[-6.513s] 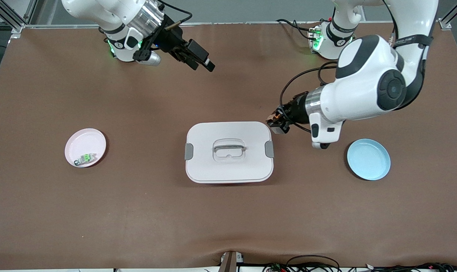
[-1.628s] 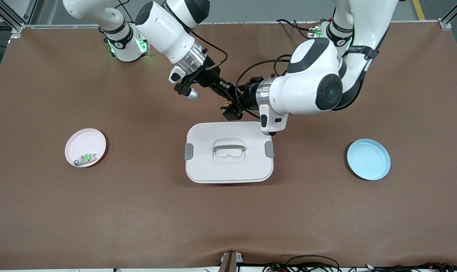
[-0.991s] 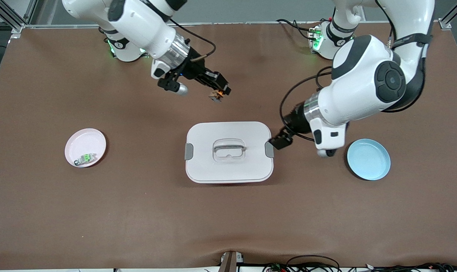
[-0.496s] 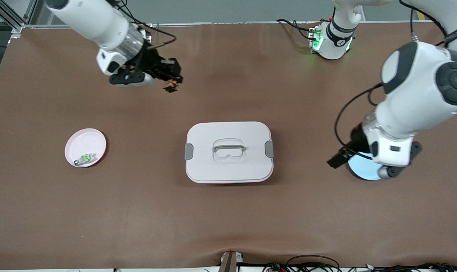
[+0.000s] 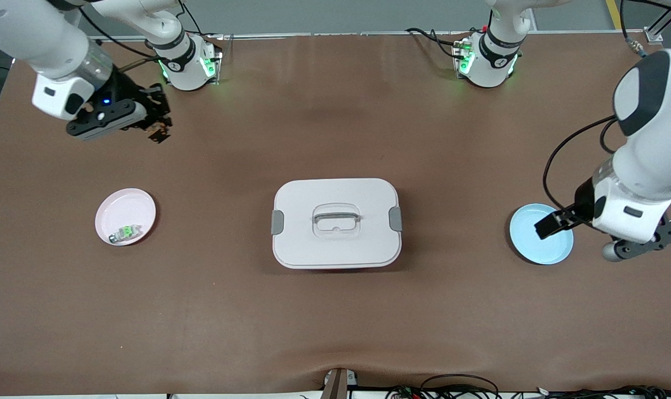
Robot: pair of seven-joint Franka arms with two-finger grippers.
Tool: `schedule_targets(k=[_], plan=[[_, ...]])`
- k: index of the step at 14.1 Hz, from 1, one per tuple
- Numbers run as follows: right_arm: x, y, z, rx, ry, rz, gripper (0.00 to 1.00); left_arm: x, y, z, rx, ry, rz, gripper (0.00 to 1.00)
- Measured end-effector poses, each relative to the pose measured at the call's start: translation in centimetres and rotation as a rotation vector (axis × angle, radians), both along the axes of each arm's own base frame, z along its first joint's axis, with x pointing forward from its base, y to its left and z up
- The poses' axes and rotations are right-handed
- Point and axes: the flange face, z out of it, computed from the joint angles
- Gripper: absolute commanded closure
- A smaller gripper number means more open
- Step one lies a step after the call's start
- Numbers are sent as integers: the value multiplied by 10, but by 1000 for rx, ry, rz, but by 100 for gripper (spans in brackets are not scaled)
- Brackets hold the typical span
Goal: Transfer orange switch to right arm and place
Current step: 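Pull the switch away with the right gripper while the left gripper releases, then carry the orange switch with the right gripper over the pink plate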
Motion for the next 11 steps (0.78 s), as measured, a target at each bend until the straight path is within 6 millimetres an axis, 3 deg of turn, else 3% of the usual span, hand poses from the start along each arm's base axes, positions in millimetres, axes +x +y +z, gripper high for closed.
schedule_targets(k=[4, 8, 11], plan=[[11, -62, -4, -70, -29, 188, 97, -28, 17, 38, 36, 42, -91, 0], [22, -98, -17, -135, -25, 362, 97, -55, 41, 69, 55, 62, -249, 0], [33, -132, -38, -133, -19, 522, 97, -83, 62, 77, 31, 74, -267, 0]])
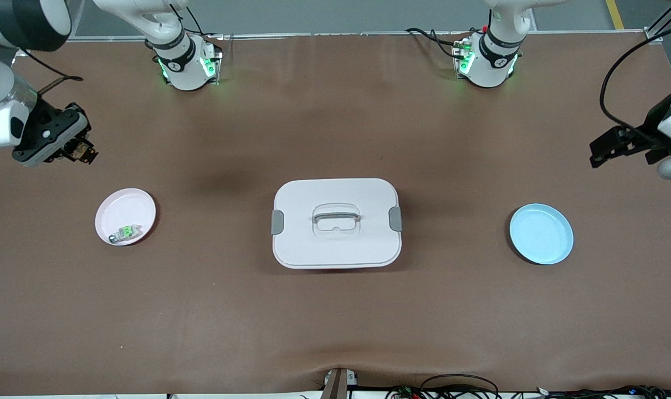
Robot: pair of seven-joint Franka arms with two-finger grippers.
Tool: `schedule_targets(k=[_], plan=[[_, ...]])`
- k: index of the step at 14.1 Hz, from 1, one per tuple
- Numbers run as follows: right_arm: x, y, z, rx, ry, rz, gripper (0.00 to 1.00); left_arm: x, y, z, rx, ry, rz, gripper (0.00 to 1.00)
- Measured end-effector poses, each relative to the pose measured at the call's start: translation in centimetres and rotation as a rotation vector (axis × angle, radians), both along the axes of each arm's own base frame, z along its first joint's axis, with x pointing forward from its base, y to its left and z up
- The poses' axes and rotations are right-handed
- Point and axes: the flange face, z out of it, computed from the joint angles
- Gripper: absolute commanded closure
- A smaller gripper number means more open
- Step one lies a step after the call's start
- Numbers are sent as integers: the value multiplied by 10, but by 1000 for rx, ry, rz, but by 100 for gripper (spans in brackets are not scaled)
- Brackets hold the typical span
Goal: Transfer orange switch to right arm and place
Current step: 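Carry the orange switch with the right gripper over the pink plate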
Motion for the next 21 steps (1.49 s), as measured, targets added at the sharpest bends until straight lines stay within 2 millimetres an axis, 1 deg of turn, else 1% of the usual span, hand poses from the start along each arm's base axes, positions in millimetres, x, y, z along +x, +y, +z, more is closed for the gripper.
schedule_targets(k=[2, 3, 6, 8, 11, 15, 17, 21], plan=[[8, -27, -20, 5, 11, 96, 97, -14, 0, 4, 4, 1, 0, 0], [12, -39, -31, 7, 11, 127, 97, -17, -1, 4, 6, 2, -2, 0], [18, -66, -67, 7, -6, 205, 97, -18, -1, -2, 7, 16, -3, 0], [17, -73, -92, 5, -23, 263, 97, -18, 0, -4, 8, 19, 0, 0], [15, -75, -127, 9, -19, 330, 97, -19, 1, -2, 8, 15, 1, 0], [12, -78, -168, -3, -62, 410, 97, -18, 1, -3, 8, 16, 2, 0], [10, -84, -186, -4, -65, 432, 97, -17, 2, -4, 7, 16, 3, 0], [10, -92, -212, -3, -65, 444, 97, -16, 3, -6, 7, 15, 4, 0]])
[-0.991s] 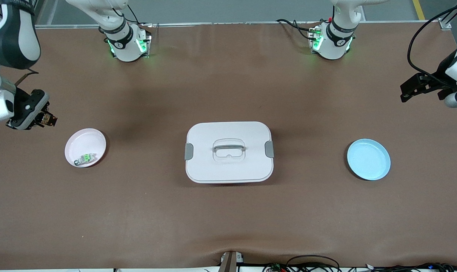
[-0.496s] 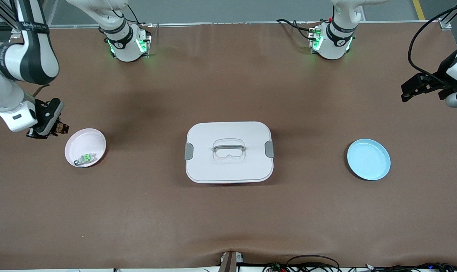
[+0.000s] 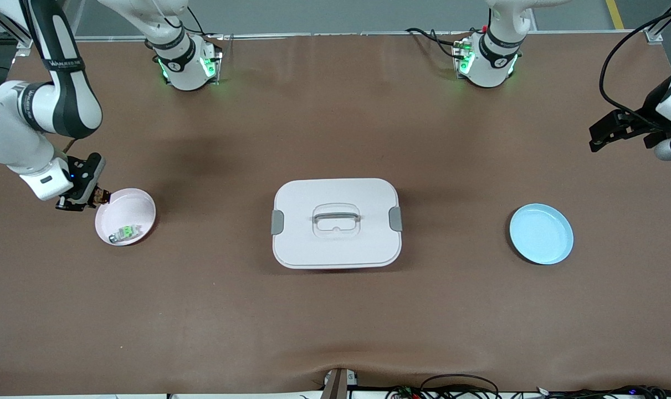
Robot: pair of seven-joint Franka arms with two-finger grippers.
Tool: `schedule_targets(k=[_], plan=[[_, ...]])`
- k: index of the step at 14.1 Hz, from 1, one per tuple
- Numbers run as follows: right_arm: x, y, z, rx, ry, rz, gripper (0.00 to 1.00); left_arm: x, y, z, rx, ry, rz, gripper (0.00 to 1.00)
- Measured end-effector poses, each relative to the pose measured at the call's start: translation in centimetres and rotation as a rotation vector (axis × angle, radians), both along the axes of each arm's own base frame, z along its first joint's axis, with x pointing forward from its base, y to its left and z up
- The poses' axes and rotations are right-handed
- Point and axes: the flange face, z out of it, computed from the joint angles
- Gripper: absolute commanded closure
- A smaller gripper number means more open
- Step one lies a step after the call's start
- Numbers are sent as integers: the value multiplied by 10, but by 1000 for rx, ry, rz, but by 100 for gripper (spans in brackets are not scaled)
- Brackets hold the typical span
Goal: Transfer orange switch to right arm and place
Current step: 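Carry the orange switch with the right gripper over the pink plate, then lower the switch onto the pink plate beside the green switch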
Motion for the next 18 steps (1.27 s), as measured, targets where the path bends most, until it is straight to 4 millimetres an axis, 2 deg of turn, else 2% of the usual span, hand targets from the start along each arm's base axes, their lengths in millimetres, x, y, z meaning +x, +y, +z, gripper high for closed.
schedule_targets(k=[8, 12, 18], plan=[[-16, -1, -47, 8, 17, 1, 96, 3, -1, -3, -1, -2, -2, 0], [-17, -10, -73, 8, 13, -4, 93, 3, -2, -3, -1, -2, -3, 0], [-19, -14, -102, 12, 20, 2, 92, 3, -5, -3, -2, -3, -10, 0]])
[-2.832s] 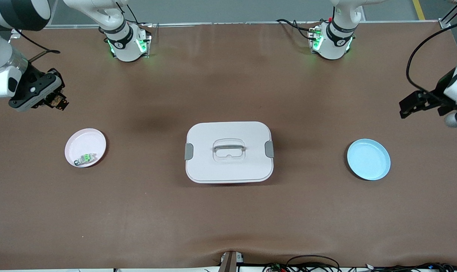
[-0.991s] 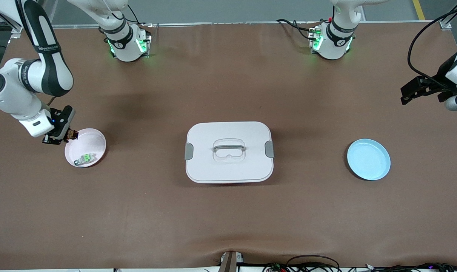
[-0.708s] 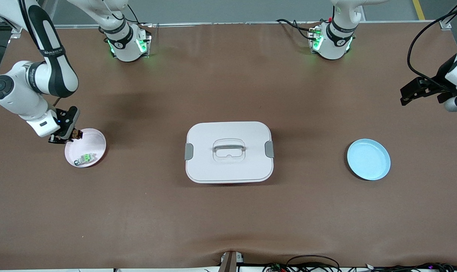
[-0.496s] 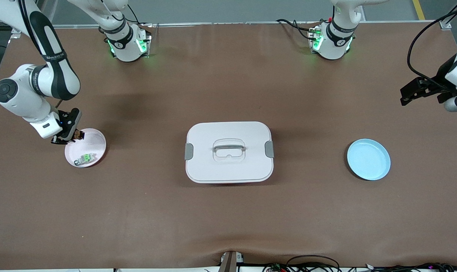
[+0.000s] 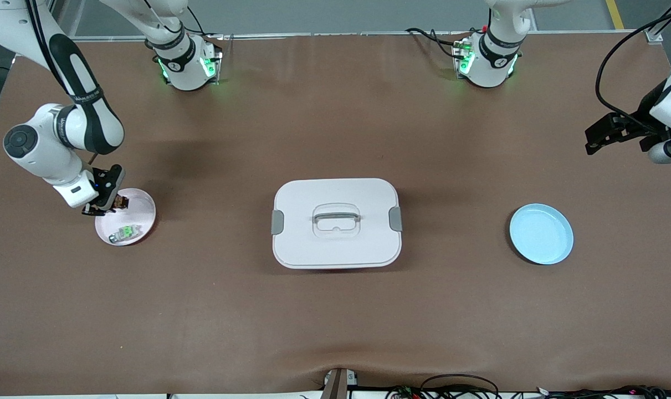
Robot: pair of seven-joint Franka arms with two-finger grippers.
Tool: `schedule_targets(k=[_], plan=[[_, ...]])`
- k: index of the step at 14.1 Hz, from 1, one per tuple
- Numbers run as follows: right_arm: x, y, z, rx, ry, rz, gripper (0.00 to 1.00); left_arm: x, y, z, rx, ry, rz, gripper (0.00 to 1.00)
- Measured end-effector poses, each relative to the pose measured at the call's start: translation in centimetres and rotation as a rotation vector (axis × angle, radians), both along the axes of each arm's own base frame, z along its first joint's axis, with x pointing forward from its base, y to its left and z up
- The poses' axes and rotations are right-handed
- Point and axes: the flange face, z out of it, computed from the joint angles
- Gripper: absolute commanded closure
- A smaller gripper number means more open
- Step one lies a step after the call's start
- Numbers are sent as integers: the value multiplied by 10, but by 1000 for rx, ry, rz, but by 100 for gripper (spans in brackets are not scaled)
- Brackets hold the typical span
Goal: Transfer orange switch to right arm and place
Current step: 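Lower the switch onto the pink plate beside the green switch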
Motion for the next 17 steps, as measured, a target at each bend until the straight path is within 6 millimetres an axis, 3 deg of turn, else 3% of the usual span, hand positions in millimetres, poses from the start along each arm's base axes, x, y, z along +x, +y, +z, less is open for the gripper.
schedule_targets(k=[8, 13, 15, 16, 17], plan=[[-2, 1, -24, 3, 6, 10, 88, -1, 0, -1, 1, 7, 0, 0], [-3, 1, -34, 4, 4, 16, 81, -1, 0, -1, 1, 13, 0, 0], [-3, 1, -35, 4, 4, 17, 70, -1, -1, -1, 1, 13, -1, 0], [-3, 1, -35, 4, 3, 17, 57, -2, -1, -1, 1, 12, -1, 0], [-2, 1, -35, 4, 2, 17, 36, -2, -1, -1, 1, 12, -1, 0]])
